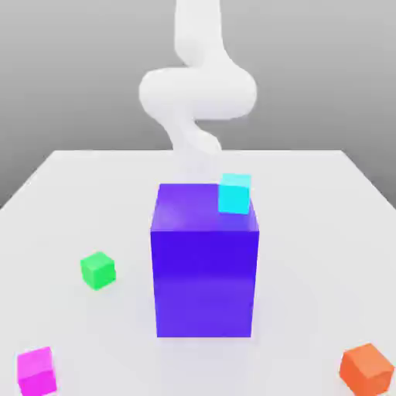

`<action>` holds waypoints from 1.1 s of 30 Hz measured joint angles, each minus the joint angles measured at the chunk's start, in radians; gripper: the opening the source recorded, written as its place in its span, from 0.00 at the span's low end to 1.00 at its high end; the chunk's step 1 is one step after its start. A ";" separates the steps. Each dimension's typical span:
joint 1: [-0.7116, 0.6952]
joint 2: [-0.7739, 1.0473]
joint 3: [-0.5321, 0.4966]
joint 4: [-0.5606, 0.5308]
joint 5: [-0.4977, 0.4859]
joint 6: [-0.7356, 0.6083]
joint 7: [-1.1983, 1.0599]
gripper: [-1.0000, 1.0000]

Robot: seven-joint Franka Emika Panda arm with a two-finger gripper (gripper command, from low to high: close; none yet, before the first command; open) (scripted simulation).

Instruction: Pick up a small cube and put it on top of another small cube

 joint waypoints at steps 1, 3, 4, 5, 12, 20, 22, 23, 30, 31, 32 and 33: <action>-0.014 0.039 -0.002 0.000 0.001 0.012 0.022 0.50; -0.037 0.114 -0.009 0.001 0.003 0.034 0.067 0.50; -0.049 0.151 -0.012 0.001 0.003 0.046 0.089 0.50; -0.061 0.187 -0.014 0.001 0.004 0.057 0.110 0.50; -0.137 0.441 -0.042 0.003 0.010 0.134 0.258 0.50; -0.225 0.731 -0.089 0.006 0.032 0.222 0.417 0.50; -0.239 0.804 -0.097 0.006 0.041 0.243 0.454 0.50; -0.245 0.841 -0.103 0.007 0.048 0.254 0.471 0.50; -0.292 1.097 -0.132 0.017 0.112 0.346 0.556 0.50; -0.299 1.133 -0.126 0.024 0.121 0.371 0.553 0.50; -0.306 1.170 -0.118 0.031 0.130 0.398 0.549 0.50; -0.314 1.205 -0.109 0.039 0.138 0.424 0.544 0.50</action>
